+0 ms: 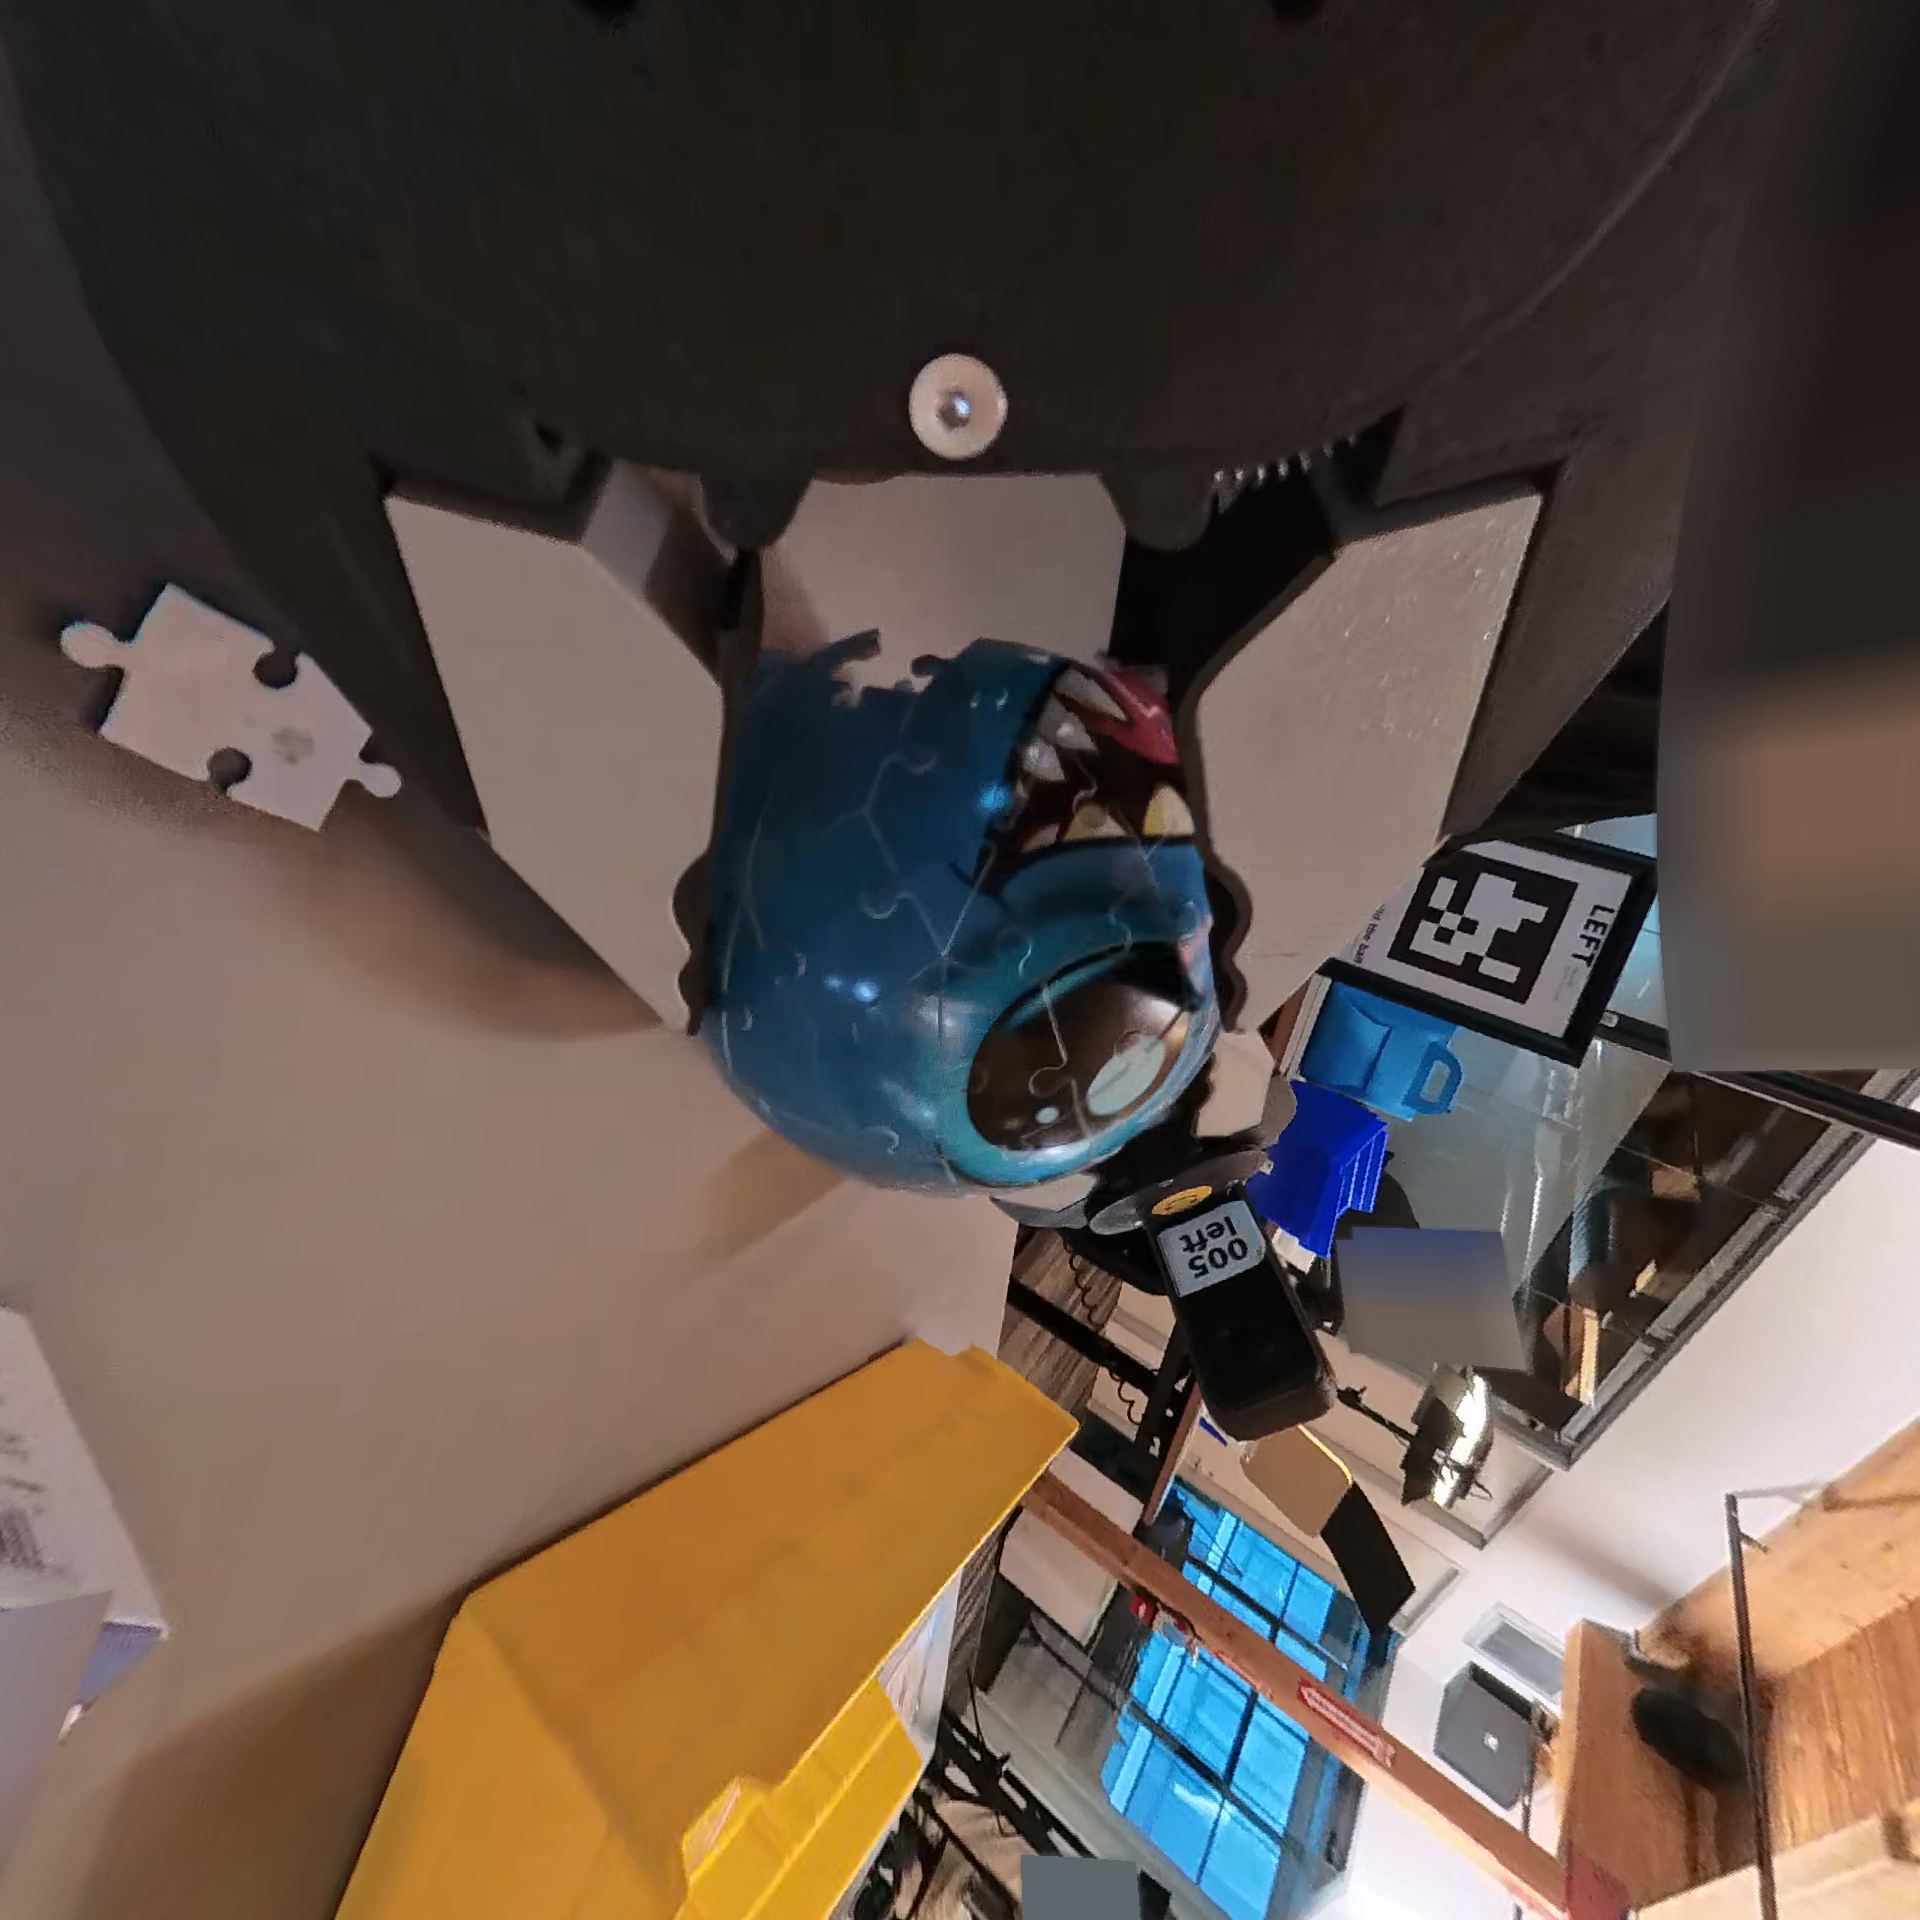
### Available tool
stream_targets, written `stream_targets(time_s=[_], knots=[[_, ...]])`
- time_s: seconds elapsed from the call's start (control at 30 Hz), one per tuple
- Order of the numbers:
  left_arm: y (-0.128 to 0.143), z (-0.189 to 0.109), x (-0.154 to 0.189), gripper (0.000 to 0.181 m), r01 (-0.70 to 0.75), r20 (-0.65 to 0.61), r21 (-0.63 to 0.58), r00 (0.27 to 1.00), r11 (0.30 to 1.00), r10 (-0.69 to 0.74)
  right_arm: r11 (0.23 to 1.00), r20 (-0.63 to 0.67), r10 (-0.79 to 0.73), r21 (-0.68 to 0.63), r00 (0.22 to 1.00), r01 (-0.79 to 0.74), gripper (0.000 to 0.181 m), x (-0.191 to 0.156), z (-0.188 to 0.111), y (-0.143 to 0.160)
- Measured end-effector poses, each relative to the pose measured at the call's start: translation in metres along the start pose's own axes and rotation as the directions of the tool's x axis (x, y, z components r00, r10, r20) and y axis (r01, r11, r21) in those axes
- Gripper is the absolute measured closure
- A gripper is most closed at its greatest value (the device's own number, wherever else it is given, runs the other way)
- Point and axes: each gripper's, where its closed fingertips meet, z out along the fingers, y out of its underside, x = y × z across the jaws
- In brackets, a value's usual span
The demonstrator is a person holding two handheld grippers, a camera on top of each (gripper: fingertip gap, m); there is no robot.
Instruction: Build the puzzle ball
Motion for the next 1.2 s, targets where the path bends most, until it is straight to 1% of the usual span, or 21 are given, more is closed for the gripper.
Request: stream_targets(time_s=[0.17,0.27,0.43,0.53,0.63,0.77,0.87,0.93,1.0,1.07,1.13,1.2], knots=[[-0.001,0.001,-0.002,0.102,-0.012,-0.012,-0.002,1.000,1.000,0.012,1.000,0.016,-0.016,0.017,1.000,0.015,0.085,0.000,0.006,-0.002],[-0.003,-0.005,-0.002,0.104,-0.014,-0.018,0.011,1.000,1.000,0.015,0.999,0.026,-0.035,0.039,0.999,0.034,0.088,-0.001,0.004,-0.004],[0.008,-0.016,-0.002,0.101,-0.057,0.014,-0.014,0.998,0.998,0.057,0.996,0.026,-0.069,0.067,0.997,0.067,0.088,-0.005,-0.010,-0.012],[0.022,-0.016,-0.004,0.099,-0.096,0.042,-0.059,0.994,0.994,0.098,0.986,0.014,-0.143,0.093,0.990,0.141,0.091,-0.012,-0.025,-0.020],[0.027,-0.019,-0.001,0.100,-0.145,0.065,-0.078,0.986,0.986,0.151,0.954,-0.054,-0.282,0.093,0.958,0.286,0.097,-0.020,-0.045,-0.019],[0.035,-0.026,-0.007,0.101,-0.257,0.150,-0.151,0.948,0.954,0.279,0.888,-0.215,-0.445,0.017,0.869,0.459,0.104,-0.017,-0.080,0.002],[0.043,-0.026,-0.006,0.101,-0.323,0.163,-0.202,0.920,0.924,0.358,0.864,-0.316,-0.492,-0.061,0.811,0.500,0.107,-0.004,-0.099,0.027],[0.049,-0.022,-0.005,0.101,-0.339,0.161,-0.240,0.910,0.910,0.382,0.856,-0.338,-0.507,-0.095,0.793,0.507,0.108,0.001,-0.100,0.040],[0.051,-0.017,-0.002,0.101,-0.351,0.151,-0.248,0.907,0.903,0.394,0.866,-0.317,-0.497,-0.113,0.808,0.488,0.107,0.000,-0.094,0.046],[0.050,-0.013,0.003,0.101,-0.335,0.130,-0.227,0.920,0.915,0.369,0.893,-0.272,-0.447,-0.073,0.852,0.445,0.102,-0.006,-0.088,0.038],[0.047,-0.011,0.012,0.102,-0.269,0.085,-0.183,0.954,0.946,0.288,0.921,-0.180,-0.381,0.009,0.907,0.388,0.102,-0.020,-0.081,0.022],[0.038,-0.013,0.012,0.108,-0.195,0.094,-0.130,0.974,0.972,0.208,0.953,-0.031,-0.298,0.041,0.954,0.299,0.100,-0.037,-0.074,0.011]])
